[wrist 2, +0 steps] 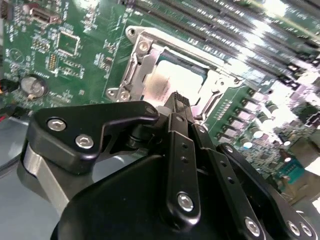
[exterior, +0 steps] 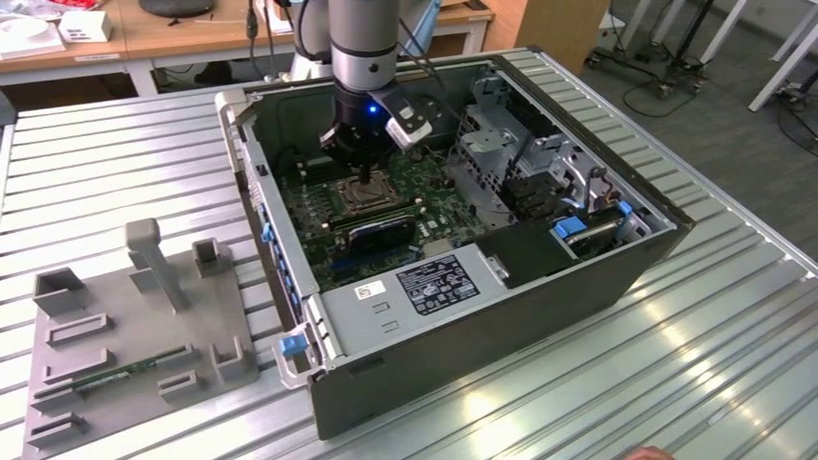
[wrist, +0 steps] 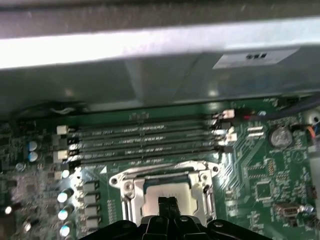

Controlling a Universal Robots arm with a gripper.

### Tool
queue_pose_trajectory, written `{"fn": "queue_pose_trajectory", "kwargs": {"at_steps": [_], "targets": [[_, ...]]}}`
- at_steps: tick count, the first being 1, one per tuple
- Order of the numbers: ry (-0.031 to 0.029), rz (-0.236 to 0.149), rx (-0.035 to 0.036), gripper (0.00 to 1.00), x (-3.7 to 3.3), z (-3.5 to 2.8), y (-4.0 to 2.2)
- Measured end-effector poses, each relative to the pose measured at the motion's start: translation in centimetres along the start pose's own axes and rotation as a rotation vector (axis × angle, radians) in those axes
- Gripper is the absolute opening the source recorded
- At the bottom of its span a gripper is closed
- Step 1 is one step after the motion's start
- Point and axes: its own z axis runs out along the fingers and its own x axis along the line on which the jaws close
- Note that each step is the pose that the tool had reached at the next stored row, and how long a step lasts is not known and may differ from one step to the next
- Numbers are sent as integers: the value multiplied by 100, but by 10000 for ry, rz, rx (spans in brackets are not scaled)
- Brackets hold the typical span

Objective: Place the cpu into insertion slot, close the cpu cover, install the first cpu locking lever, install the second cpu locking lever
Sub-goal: 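Install the first cpu locking lever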

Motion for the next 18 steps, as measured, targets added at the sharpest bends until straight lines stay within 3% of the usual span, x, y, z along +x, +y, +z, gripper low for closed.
{"fn": "queue_pose_trajectory", "kwargs": {"at_steps": [6, 11, 18], "targets": [[3, -32, 5, 11, -1, 0, 0], [33, -619, -22, 11, -8, 3, 1], [34, -649, -24, 11, -8, 1, 1]]}}
